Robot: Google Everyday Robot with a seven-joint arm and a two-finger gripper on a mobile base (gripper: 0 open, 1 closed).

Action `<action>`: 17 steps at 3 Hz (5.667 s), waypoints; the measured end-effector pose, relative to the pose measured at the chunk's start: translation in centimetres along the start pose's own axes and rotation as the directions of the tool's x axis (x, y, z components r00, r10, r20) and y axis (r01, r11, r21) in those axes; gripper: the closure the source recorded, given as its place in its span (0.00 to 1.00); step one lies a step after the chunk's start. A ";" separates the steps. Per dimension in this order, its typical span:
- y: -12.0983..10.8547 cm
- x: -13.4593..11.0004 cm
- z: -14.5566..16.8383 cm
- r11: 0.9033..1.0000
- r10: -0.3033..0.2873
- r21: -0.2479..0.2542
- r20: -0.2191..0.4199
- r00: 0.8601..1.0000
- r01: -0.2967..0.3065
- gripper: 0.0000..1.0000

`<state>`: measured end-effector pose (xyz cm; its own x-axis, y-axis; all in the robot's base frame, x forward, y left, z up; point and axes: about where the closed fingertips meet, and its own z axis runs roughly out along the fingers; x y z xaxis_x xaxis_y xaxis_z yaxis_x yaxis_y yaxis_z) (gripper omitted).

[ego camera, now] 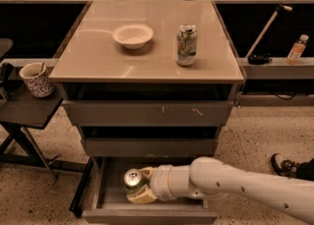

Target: Place green can into bottom drawer

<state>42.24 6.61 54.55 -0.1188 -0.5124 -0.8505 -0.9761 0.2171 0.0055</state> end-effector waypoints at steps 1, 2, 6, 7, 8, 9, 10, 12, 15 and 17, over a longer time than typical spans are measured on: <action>0.0 8.0 4.0 0.998 0.053 0.042 -0.081 0.995 -0.050 1.00; -1.8 8.9 4.1 0.992 0.061 0.112 -0.089 0.994 -0.051 1.00; -8.9 14.6 4.2 0.915 0.011 0.390 -0.265 0.964 0.097 1.00; -8.8 14.6 4.8 0.920 0.022 0.383 -0.270 0.963 0.087 1.00; -8.7 14.1 4.3 0.919 0.004 0.383 -0.240 0.971 0.090 1.00; -10.3 16.4 4.7 0.919 0.041 0.392 -0.173 0.984 0.031 1.00; -13.8 19.9 7.3 0.899 0.133 0.429 -0.088 0.987 -0.083 1.00; -17.8 26.0 8.5 0.849 0.245 0.505 -0.111 0.963 -0.158 1.00; -16.3 33.6 7.6 0.829 0.338 0.522 -0.175 0.925 -0.204 1.00; -17.1 36.8 9.5 0.824 0.378 0.509 -0.165 0.911 -0.250 0.81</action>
Offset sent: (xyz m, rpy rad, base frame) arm -0.0040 -0.0065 -0.0793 -0.0665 0.0378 -0.0492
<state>56.29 -8.09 18.22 -0.5076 -0.5219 -0.6856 -0.6820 0.7296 -0.0505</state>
